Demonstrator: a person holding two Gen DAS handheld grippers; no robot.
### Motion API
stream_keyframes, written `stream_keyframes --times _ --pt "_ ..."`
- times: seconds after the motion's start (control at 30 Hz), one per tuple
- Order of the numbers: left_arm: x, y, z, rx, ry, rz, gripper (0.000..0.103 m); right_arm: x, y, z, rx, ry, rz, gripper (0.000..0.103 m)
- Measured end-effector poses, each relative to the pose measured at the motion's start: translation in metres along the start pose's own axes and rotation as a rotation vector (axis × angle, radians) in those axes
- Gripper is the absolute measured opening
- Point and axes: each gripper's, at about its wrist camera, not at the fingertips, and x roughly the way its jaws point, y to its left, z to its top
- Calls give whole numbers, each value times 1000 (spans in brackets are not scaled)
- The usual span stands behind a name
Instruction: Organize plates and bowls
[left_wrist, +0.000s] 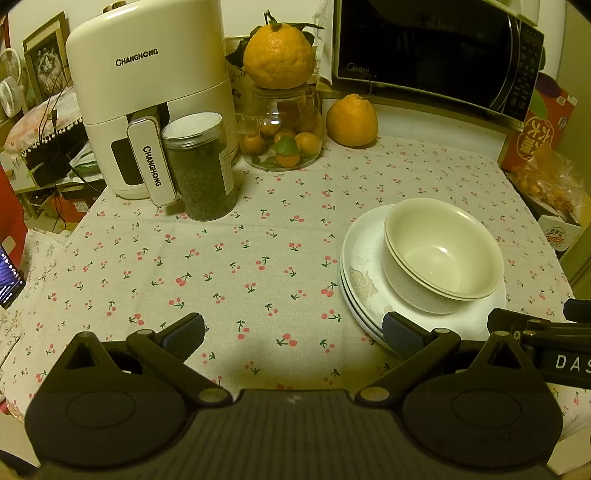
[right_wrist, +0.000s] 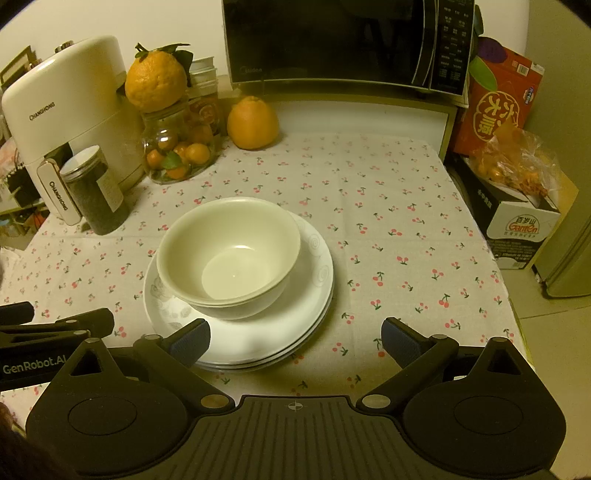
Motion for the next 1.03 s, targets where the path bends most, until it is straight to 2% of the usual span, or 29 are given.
stream_keyframes --times 1.03 --pt "2 1 -2 -6 13 -17 103 1 -2 -2 1 4 -1 100"
